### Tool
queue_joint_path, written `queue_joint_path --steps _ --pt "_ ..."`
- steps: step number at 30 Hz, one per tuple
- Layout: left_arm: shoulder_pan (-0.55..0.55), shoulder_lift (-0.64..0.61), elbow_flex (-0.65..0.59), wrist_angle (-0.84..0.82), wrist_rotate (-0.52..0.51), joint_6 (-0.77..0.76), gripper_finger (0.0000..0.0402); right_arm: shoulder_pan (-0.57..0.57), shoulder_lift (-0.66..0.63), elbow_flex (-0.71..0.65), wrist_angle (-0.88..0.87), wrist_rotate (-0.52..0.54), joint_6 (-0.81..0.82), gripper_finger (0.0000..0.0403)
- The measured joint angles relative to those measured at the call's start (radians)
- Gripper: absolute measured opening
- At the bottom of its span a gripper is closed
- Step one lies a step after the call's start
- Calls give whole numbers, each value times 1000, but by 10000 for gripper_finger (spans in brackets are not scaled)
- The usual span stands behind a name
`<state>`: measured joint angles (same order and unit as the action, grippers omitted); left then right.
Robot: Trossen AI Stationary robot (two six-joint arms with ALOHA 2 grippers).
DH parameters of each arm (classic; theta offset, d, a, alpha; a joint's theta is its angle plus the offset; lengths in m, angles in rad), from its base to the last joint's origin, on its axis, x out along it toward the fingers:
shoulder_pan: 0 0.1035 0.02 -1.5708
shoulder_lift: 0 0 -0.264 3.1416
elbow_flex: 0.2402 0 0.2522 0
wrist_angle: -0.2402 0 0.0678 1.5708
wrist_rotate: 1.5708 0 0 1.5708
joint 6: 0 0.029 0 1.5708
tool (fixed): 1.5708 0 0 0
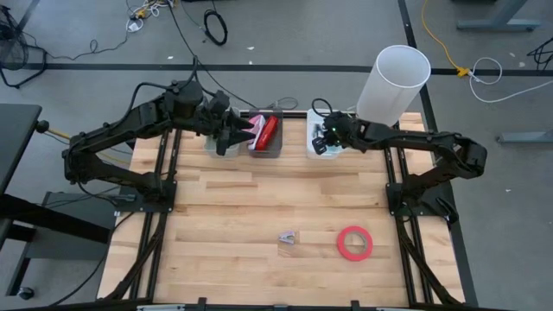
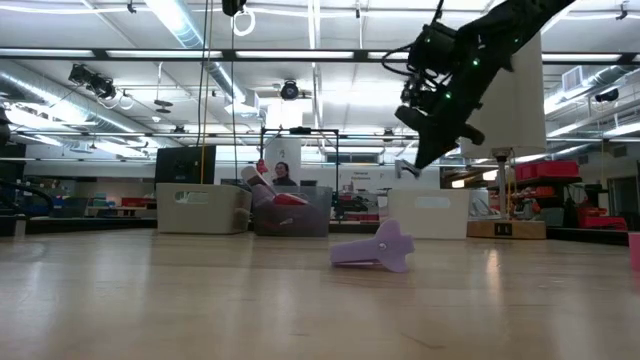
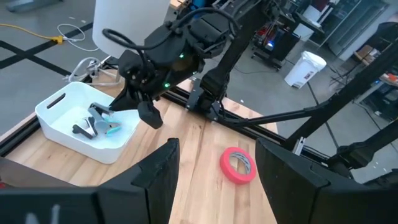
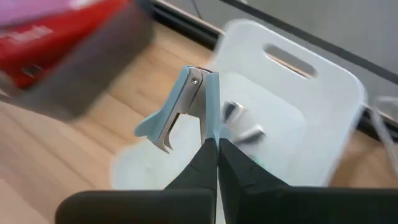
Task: Pick and place Stapler, Stapler remover, tape
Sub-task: Put the light blue staple remover into the white bin, then put the violet staple remover into the white bin
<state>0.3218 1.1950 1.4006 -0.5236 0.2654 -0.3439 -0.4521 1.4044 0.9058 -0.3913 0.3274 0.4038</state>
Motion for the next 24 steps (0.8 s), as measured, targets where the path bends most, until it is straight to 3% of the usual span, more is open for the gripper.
queue_joint_path --steps 7,18,24 --pt "0 0 0 0 -19 -6 213 -20 0 0 -57 3 8 24" --pt "0 0 0 1 -19 -11 213 -16 -16 0 -38 -78 -49 163" --pt "0 0 0 1 -19 -10 213 15 -117 0 26 -82 -110 180"
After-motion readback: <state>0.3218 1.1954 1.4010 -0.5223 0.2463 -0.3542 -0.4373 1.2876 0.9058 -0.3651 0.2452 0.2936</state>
